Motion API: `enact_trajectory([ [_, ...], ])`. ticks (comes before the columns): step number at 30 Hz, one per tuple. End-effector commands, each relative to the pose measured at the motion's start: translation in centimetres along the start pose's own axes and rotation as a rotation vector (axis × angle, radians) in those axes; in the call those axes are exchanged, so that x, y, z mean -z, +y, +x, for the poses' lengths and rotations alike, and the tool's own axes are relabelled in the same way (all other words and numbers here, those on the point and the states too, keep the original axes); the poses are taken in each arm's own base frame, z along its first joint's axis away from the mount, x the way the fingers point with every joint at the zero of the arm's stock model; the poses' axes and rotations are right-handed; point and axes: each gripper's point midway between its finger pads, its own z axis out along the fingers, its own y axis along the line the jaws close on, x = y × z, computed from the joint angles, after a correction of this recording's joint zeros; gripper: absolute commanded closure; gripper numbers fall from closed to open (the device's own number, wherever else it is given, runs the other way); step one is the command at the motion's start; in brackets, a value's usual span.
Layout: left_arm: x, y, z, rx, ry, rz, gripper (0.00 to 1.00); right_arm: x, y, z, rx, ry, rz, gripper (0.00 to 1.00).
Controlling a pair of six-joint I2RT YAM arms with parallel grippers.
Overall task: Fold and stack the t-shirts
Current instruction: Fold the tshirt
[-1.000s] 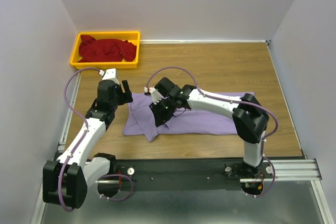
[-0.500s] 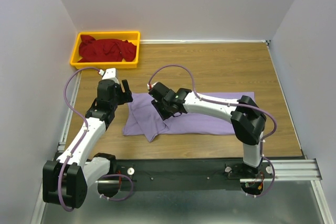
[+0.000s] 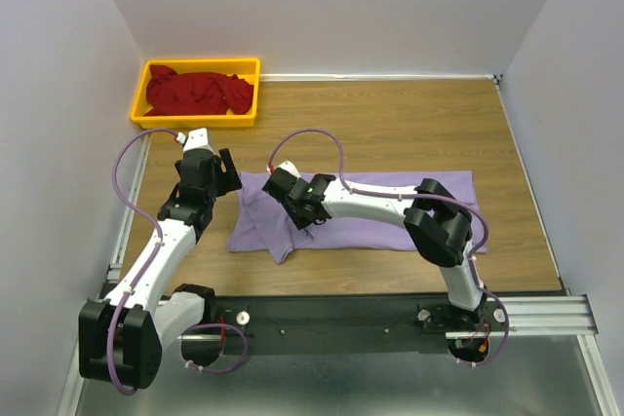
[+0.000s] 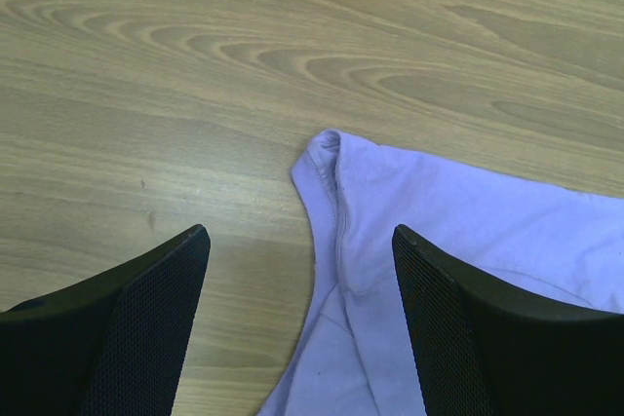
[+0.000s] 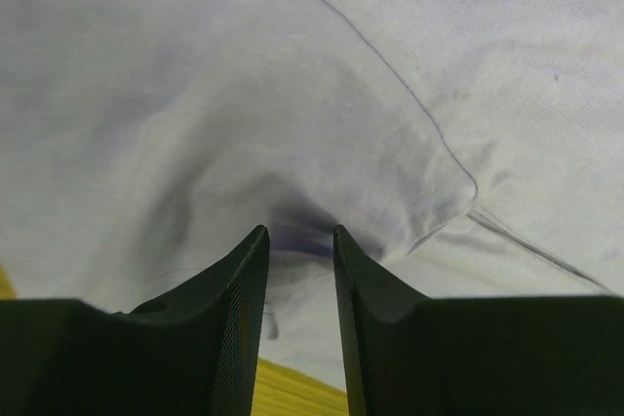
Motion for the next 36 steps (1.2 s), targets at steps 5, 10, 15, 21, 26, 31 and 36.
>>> enact_trajectory([
  [5,0.5,0.4,-1.6,0.021,-0.038,-0.027,0.17,0.4,-2.8,1.7,0.03,0.038,0.149,0.6],
  [10,0.5,0.2,-1.7,0.019,-0.043,-0.018,0.17,1.9,-4.5,3.3,0.031,0.07,0.198,0.59],
  [15,0.4,0.0,-1.4,0.011,-0.031,-0.007,0.17,2.5,-6.6,5.4,0.043,0.089,0.271,0.57],
  [21,0.3,-0.1,-1.4,0.008,-0.03,0.001,0.17,3.0,-7.4,6.5,0.03,0.096,0.295,0.57],
  [26,0.3,-0.2,-1.4,0.008,-0.029,0.003,0.17,4.8,-5.4,3.2,-0.101,0.007,0.174,0.56],
  [31,0.4,-0.2,-1.4,0.009,-0.031,0.004,0.17,6.7,-4.5,-1.2,-0.38,-0.132,-0.041,0.49],
  [36,0.4,-0.2,-1.4,0.006,-0.031,0.007,0.17,5.5,-4.6,0.0,-0.595,-0.093,-0.222,0.49],
])
